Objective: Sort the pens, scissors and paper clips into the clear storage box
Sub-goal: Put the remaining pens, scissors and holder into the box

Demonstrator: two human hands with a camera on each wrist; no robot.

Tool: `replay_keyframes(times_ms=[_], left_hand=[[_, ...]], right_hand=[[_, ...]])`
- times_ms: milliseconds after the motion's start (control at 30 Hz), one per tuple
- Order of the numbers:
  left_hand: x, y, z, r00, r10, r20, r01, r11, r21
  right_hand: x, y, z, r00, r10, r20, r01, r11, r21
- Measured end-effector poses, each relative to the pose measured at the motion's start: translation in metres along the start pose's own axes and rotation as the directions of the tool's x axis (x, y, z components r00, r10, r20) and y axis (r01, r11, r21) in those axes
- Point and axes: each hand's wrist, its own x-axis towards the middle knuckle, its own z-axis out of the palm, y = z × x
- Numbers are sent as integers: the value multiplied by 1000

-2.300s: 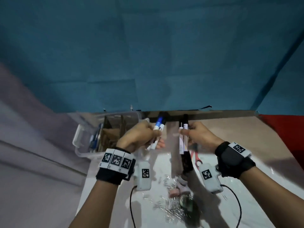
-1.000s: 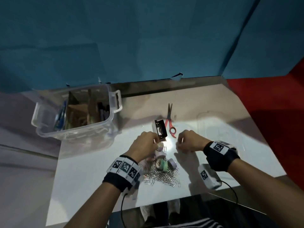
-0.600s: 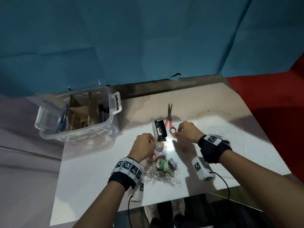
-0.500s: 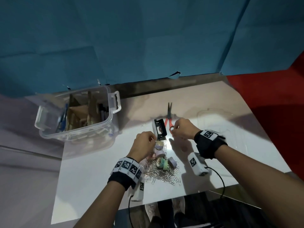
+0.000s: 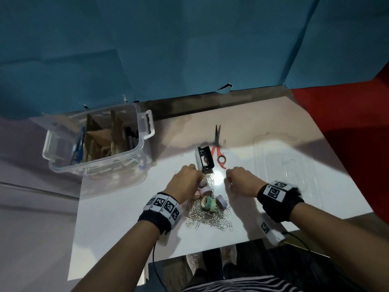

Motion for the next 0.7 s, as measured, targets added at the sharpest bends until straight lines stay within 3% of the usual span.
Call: replay_keyframes(times_ms=[167,367,567,700], left_hand=[[-14,-23,1,994,-26,-110,9,989,-150],[-48,-22,6,988,-91,-126,40,933,-357],[-57,-17,31,987,84,-135,-113,967,-229],[-52,-16,40,989,11,-148,-40,980,-193]], right_hand=[[3,-22,-21,987,-147,-61,157,967,201],[13,-55,-7,982,-167,-90,180,970,161],[22,-63,7,980,-183,-81,177,982,-71],[27,-61,4,986,-146,-80,145,989,-21]])
